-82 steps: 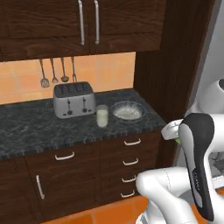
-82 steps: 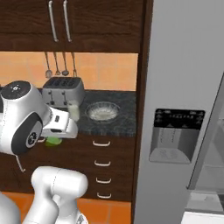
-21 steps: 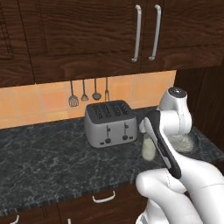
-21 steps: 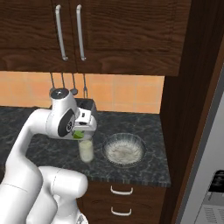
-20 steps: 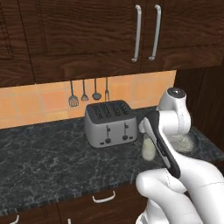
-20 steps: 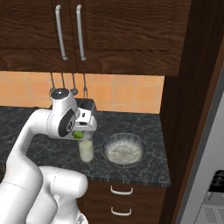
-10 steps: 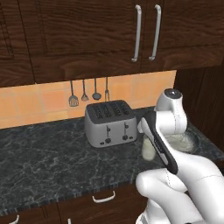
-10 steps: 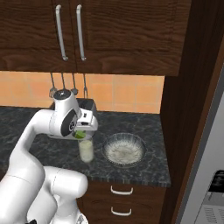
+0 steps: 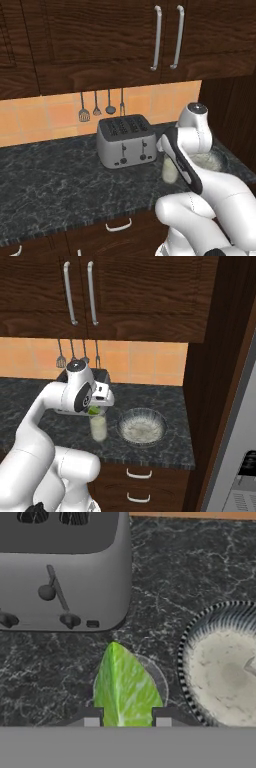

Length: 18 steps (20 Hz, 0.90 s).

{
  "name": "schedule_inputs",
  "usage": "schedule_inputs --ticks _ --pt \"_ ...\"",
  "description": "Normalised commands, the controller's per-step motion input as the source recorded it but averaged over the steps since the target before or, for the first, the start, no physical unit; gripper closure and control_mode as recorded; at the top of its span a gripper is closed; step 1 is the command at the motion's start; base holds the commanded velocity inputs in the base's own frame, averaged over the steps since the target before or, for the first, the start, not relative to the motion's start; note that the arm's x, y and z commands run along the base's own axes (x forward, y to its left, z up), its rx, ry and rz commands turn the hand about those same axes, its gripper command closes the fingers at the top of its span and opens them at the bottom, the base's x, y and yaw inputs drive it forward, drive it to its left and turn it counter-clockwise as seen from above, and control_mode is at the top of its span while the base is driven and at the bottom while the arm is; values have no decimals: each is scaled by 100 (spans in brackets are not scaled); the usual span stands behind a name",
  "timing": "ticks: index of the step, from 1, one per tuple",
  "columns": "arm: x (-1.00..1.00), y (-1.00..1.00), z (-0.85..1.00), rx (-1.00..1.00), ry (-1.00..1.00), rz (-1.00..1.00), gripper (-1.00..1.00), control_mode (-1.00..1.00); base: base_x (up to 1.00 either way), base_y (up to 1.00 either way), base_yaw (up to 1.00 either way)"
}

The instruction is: Grab a lemon wedge from the fridge and one ice cube from the ice bowl, and put them in the glass of lemonade.

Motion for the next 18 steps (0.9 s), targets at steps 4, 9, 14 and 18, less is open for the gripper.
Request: schedule_inputs --ticks 4,9,14,18 --pt "12 0 -27 0 0 0 100 -100 0 0 0" --pt "9 0 -27 0 0 0 100 -100 0 0 0" --pt "15 0 0 0 0 0 100 -100 0 0 0" --pt "1 0 0 0 0 0 100 -100 0 0 0"
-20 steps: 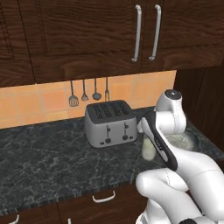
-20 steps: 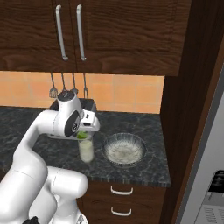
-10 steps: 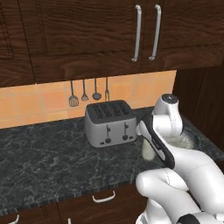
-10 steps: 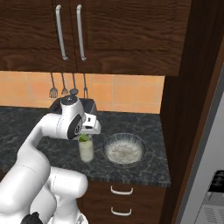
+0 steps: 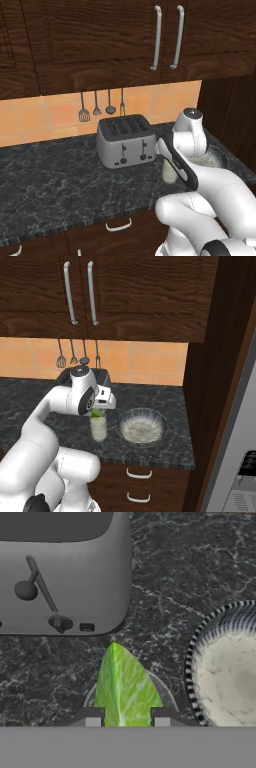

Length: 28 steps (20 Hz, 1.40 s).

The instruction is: Grab a lemon wedge from the fridge and one ice cube from the ice bowl, and put them in the glass of lemonade.

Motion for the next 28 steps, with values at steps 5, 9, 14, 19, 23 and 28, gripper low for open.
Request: schedule_inputs --ticks 5,9,14,19,23,28 --pt "0 0 0 0 0 0 -100 -100 0 0 0" --pt "0 0 0 0 0 0 -100 -100 0 0 0" --pt "0 0 0 0 0 0 -100 -100 0 0 0" --pt "-30 -6 0 0 1 0 -100 -100 0 0 0" --pt "-76 -1 2 4 -1 0 -100 -100 0 0 0" --pt "-69 -6 8 5 0 0 -100 -100 0 0 0"
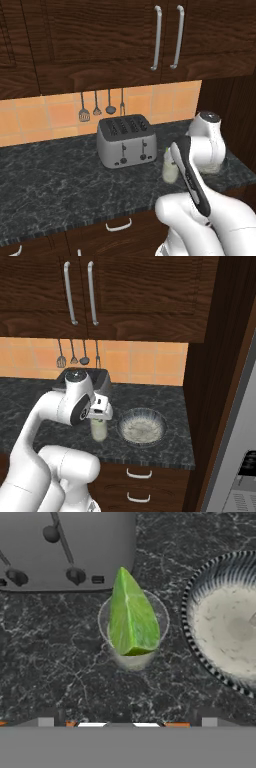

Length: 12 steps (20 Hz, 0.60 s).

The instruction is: Grab a lemon wedge from the fridge and one ice cube from the ice bowl, and put them in the glass of lemonade.

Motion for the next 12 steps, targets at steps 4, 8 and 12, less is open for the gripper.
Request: schedule_inputs --ticks 4,8,12 --pt "-56 -16 32 7 0 0 -100 -100 0 0 0" --pt "-42 0 69 7 0 0 -100 -100 0 0 0" --pt "-41 0 93 9 0 0 -100 -100 0 0 0"
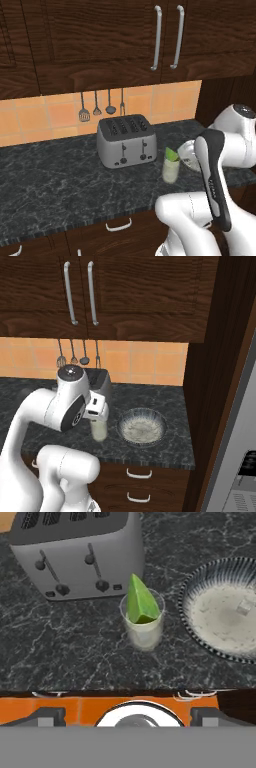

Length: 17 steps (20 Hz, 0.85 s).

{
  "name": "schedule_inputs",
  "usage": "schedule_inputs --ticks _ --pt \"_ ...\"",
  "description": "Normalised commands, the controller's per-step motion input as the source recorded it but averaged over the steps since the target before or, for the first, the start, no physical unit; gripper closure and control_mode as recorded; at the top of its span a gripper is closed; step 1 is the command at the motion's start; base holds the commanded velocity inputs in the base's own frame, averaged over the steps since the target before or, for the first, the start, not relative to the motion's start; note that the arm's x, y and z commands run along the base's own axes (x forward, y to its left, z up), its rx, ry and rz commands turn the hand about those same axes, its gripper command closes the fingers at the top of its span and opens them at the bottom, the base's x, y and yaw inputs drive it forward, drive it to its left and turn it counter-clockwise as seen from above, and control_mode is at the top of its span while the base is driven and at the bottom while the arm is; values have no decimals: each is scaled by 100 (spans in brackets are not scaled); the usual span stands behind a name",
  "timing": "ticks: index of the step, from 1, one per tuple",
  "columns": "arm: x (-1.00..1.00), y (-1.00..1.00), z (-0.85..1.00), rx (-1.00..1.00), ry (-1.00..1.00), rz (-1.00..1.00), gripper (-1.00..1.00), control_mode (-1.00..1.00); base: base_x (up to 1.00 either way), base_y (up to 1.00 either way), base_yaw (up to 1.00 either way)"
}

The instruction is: Grab a lemon wedge from the fridge and one ice cube from the ice bowl, and put them in the glass of lemonade.

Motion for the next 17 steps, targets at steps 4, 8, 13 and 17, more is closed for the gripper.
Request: schedule_inputs --ticks 4,8,13,17 --pt "-54 7 92 7 0 0 -100 -100 0 0 0" --pt "-50 28 63 0 0 0 -100 -100 0 0 0" --pt "-26 30 36 0 0 0 -100 -100 0 0 0" --pt "-57 2 0 -1 0 0 -100 -100 0 0 0"
